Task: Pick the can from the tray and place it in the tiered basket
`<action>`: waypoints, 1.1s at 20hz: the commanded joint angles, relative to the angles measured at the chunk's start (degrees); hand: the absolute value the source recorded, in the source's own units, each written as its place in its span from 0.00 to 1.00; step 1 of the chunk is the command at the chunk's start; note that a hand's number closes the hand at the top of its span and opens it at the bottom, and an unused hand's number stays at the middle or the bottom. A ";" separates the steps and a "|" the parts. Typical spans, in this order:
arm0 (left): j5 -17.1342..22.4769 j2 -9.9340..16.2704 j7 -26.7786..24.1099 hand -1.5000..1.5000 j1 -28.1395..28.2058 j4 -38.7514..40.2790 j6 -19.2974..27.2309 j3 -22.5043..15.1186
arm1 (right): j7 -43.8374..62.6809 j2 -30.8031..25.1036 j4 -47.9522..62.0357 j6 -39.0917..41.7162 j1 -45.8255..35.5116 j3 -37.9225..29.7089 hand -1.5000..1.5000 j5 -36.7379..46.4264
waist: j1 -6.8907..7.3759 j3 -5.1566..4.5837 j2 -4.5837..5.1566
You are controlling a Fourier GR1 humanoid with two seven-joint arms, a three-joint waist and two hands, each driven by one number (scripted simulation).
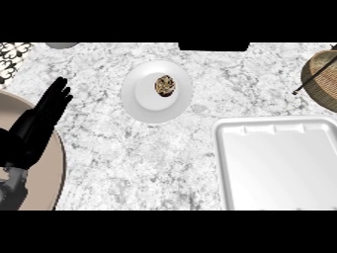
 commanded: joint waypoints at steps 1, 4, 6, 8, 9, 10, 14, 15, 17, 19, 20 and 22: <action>-0.29 -2.72 1.75 0.50 2.60 2.00 1.45 -2.01 | 0.69 -1.76 1.88 3.61 -2.10 -5.00 0.00 -4.84 | -0.28 -1.16 0.81; -0.64 -1.90 -0.03 0.50 4.22 2.60 0.94 -1.34 | 1.07 -1.17 2.38 4.65 -2.49 -9.08 0.00 -9.11 | -0.65 -1.22 0.55; -0.42 -1.64 0.54 0.50 2.84 2.69 0.90 -1.17 | 0.75 -3.18 2.44 4.89 -3.33 -11.87 0.00 -11.59 | -0.58 -1.18 0.79; -0.37 -2.55 -0.26 0.50 3.22 3.88 1.66 -1.04 | 2.84 -5.43 3.12 6.52 -3.78 -14.27 0.00 -13.95 | -1.12 -1.23 0.74; 0.94 -1.50 1.52 0.50 1.68 3.76 1.42 0.39 | 0.21 -6.76 3.31 7.65 -1.14 -15.60 0.00 -15.10 | -1.54 -1.16 0.77; 1.06 -1.50 2.08 0.50 0.97 2.57 1.03 -0.38 | 0.67 -7.72 3.23 6.01 -1.74 -16.27 0.00 -15.47 | -1.24 -1.16 0.81; 1.18 -0.35 -3.16 0.50 6.42 3.58 -0.45 0.53 | -1.46 -13.54 4.35 7.07 3.28 -20.49 0.00 -18.80 | -1.38 -1.16 0.81; 0.72 -1.01 -0.59 0.50 4.58 2.09 0.89 -0.52 | 1.81 -15.01 4.42 5.73 1.12 -20.11 0.00 -18.32 | -1.01 -1.16 0.79; 0.09 -1.42 -0.60 0.50 3.46 3.64 1.27 -1.02 | 1.38 -16.12 5.74 6.44 3.69 -21.34 0.00 -19.26 | -1.30 -1.09 1.08; 0.21 -1.04 0.17 0.50 3.36 2.69 1.57 -1.52 | 1.17 -19.37 5.53 8.19 5.05 -22.11 0.00 -19.83 | -1.34 -1.05 0.98; 1.93 -0.80 -1.03 0.50 3.32 4.00 0.43 0.34 | 1.00 -20.37 5.83 8.65 5.92 -22.85 0.00 -20.43 | -1.40 -1.06 1.10; 1.32 -0.73 -0.53 0.50 4.91 1.75 1.38 -1.03 | -0.38 -22.91 6.52 12.34 9.20 -24.21 0.00 -21.60 | -1.52 -0.93 0.91</action>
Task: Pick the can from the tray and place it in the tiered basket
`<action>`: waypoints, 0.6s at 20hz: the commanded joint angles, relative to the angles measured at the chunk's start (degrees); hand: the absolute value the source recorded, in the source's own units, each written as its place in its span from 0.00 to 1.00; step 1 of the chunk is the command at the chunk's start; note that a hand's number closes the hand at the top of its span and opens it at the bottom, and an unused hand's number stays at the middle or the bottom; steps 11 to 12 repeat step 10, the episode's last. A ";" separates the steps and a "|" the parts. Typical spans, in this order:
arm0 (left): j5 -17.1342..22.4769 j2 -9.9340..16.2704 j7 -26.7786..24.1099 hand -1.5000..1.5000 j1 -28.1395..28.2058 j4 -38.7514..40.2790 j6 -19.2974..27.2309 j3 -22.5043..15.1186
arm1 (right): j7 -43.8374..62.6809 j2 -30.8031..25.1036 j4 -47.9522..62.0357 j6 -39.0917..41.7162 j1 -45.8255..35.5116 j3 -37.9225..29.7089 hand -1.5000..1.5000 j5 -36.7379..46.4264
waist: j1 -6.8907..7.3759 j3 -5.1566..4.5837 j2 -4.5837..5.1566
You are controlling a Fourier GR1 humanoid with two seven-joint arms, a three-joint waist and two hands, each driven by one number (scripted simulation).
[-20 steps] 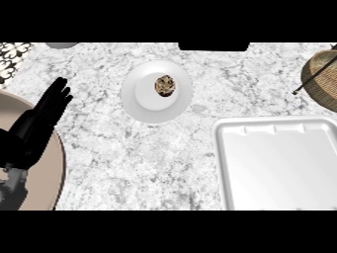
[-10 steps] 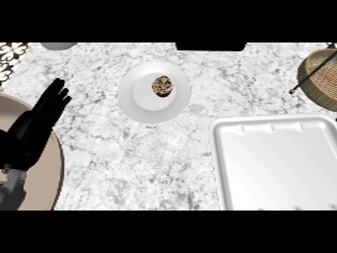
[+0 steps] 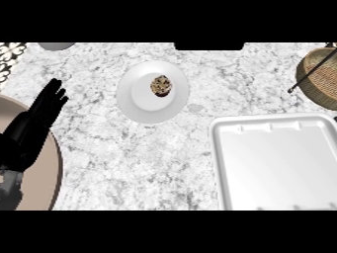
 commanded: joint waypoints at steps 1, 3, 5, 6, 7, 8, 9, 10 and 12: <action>-0.01 -2.03 0.68 0.50 2.53 2.77 0.82 -1.09 | -0.84 -5.48 1.39 4.53 5.11 -2.41 0.00 -1.86 | -0.64 -0.82 0.93; 0.18 -2.09 -0.03 0.50 2.45 3.45 0.76 -0.96 | -0.28 -7.78 1.48 6.94 6.13 -3.21 0.00 -2.61 | -0.81 -0.86 0.87; 0.57 -1.96 -0.64 0.50 3.91 4.40 0.28 -1.25 | -1.64 -8.45 2.79 8.30 9.08 -4.70 0.00 -3.79 | -1.39 -0.73 1.05; -0.11 -1.58 -0.05 0.50 3.48 2.65 1.27 -1.33 | -0.43 -9.70 2.79 8.99 9.64 -4.46 0.00 -3.57 | -0.77 -0.80 0.73; 1.59 -0.95 -0.27 0.50 2.69 4.70 -0.21 0.50 | -3.71 -7.88 3.10 9.02 11.31 -5.62 0.00 -4.63 | -1.17 -0.77 0.90; 0.63 -1.06 -2.29 0.50 6.57 3.06 -0.59 -1.34 | -1.77 -10.40 2.64 9.74 11.42 -4.56 0.00 -3.53 | -0.03 -0.79 0.84; 0.49 -1.99 1.03 0.50 0.22 3.68 0.99 -1.24 | -1.03 -9.93 2.63 9.67 10.79 -4.91 0.00 -3.95 | -1.01 -0.76 1.06; 0.78 -0.63 -1.65 0.50 4.53 3.99 -0.44 -0.64 | -3.29 -10.52 3.40 12.37 14.15 -5.51 0.00 -4.40 | -1.19 -0.73 0.79; 0.78 -0.63 -1.65 0.50 4.53 3.99 -0.44 -0.64 | -3.29 -10.52 3.40 12.37 14.15 -5.51 0.00 -4.40 | -1.19 -0.73 0.79</action>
